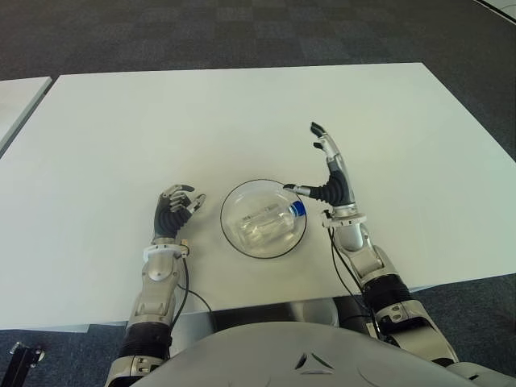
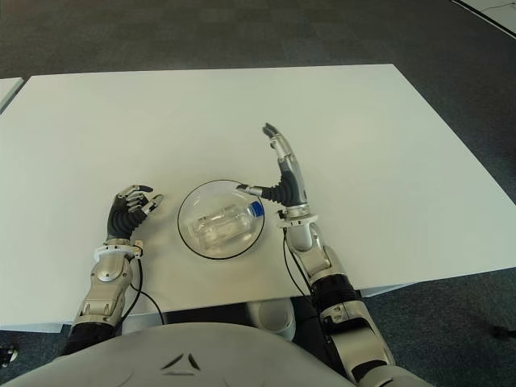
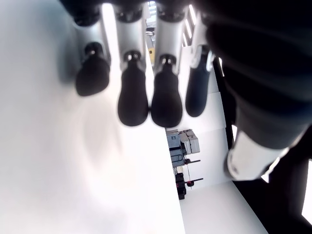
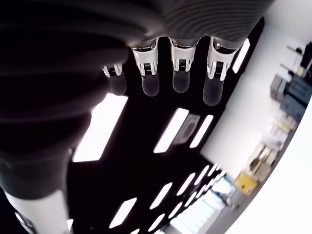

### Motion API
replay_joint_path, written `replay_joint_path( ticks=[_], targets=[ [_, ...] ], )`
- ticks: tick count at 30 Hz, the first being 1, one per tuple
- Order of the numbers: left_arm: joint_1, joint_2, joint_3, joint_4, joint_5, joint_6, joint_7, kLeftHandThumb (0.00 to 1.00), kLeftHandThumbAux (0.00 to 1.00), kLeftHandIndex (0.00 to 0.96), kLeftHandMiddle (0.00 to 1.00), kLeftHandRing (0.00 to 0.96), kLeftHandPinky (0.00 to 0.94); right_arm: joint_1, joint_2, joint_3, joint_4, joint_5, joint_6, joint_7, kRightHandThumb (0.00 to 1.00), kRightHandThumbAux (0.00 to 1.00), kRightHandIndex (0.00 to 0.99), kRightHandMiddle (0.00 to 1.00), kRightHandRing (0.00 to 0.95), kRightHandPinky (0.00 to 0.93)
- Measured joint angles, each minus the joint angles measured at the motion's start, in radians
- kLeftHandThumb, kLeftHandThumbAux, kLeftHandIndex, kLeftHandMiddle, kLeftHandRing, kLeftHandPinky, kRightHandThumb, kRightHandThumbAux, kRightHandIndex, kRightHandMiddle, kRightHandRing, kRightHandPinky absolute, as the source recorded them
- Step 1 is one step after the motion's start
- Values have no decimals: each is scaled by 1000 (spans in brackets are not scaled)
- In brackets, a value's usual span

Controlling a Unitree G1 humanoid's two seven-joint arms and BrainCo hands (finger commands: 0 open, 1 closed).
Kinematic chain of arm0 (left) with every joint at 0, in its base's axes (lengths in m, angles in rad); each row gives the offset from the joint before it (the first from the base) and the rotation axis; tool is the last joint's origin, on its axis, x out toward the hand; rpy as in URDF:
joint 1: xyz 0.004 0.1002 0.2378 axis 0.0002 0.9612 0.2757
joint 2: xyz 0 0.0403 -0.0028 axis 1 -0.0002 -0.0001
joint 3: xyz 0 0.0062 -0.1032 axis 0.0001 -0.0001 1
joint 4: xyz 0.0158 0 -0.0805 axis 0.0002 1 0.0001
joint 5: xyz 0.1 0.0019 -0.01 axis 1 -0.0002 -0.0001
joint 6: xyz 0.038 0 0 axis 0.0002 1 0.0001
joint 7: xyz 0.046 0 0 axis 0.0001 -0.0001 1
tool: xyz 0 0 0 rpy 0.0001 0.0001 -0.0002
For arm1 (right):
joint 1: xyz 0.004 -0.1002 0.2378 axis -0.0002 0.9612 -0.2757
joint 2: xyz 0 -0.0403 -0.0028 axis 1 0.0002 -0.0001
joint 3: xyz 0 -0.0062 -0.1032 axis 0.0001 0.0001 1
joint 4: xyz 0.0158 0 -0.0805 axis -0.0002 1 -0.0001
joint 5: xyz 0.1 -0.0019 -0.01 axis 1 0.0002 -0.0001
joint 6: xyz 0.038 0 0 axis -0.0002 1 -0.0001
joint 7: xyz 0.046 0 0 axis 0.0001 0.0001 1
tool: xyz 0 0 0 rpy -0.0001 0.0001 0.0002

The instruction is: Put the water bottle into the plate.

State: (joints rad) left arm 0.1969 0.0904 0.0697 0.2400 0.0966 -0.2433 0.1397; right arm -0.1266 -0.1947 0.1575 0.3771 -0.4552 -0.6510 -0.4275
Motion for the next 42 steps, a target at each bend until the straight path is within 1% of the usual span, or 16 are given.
replay_joint_path(
  ticks=[3,7,8,9,10,11,12,13,14,16,21,27,31,35,42],
  targets=[
    [3,-1,0,-1,0,-1,0,706,717,437,728,703,684,17,21,-28,-20,36,72,16,53,954,164,318,349,418],
    [4,-2,1,-2,0,-1,0,706,717,437,724,700,685,40,51,-60,-53,93,177,54,26,987,230,374,403,467],
    [5,-3,1,-2,0,-1,0,706,716,437,723,699,685,43,57,-63,-59,101,195,61,37,991,289,390,423,488],
    [5,-3,1,-2,0,-1,0,706,716,437,723,698,685,47,63,-65,-67,108,214,69,44,994,327,401,436,502],
    [5,-3,1,-3,0,-1,0,706,716,437,723,698,685,49,69,-68,-75,114,228,75,173,943,346,415,451,520],
    [5,-3,1,-3,1,-1,0,706,716,437,723,698,685,50,74,-71,-81,123,239,83,361,868,374,437,473,545],
    [5,-3,1,-3,1,-1,0,706,716,437,723,698,685,50,79,-75,-87,131,250,89,483,820,393,463,500,574],
    [5,-3,1,-4,1,-1,0,706,716,437,723,698,685,50,85,-80,-93,145,260,97,526,803,400,472,510,584],
    [5,-3,1,-4,2,-1,0,707,715,437,722,698,683,49,91,-85,-98,155,268,106,590,777,410,503,539,610],
    [5,-3,1,-4,2,-1,0,707,715,437,722,696,681,45,101,-97,-101,190,285,132,657,750,422,538,573,640],
    [5,-3,1,-5,1,-1,0,707,715,437,719,693,679,33,111,-118,-76,252,303,185,696,734,430,582,613,661],
    [6,-3,1,-6,0,-1,0,707,716,437,721,694,690,32,111,-141,-33,322,304,264,704,729,433,630,651,682],
    [9,-3,2,-9,0,0,0,707,716,437,731,706,709,34,111,-145,-33,345,309,306,705,728,434,669,689,717],
    [12,-2,0,-17,3,7,0,706,716,437,745,724,733,39,111,-151,-34,364,330,338,706,727,435,700,717,742],
    [19,-1,-2,-31,3,20,0,705,716,437,734,709,692,48,114,-164,-35,384,371,373,707,727,436,731,745,760]
  ],
)
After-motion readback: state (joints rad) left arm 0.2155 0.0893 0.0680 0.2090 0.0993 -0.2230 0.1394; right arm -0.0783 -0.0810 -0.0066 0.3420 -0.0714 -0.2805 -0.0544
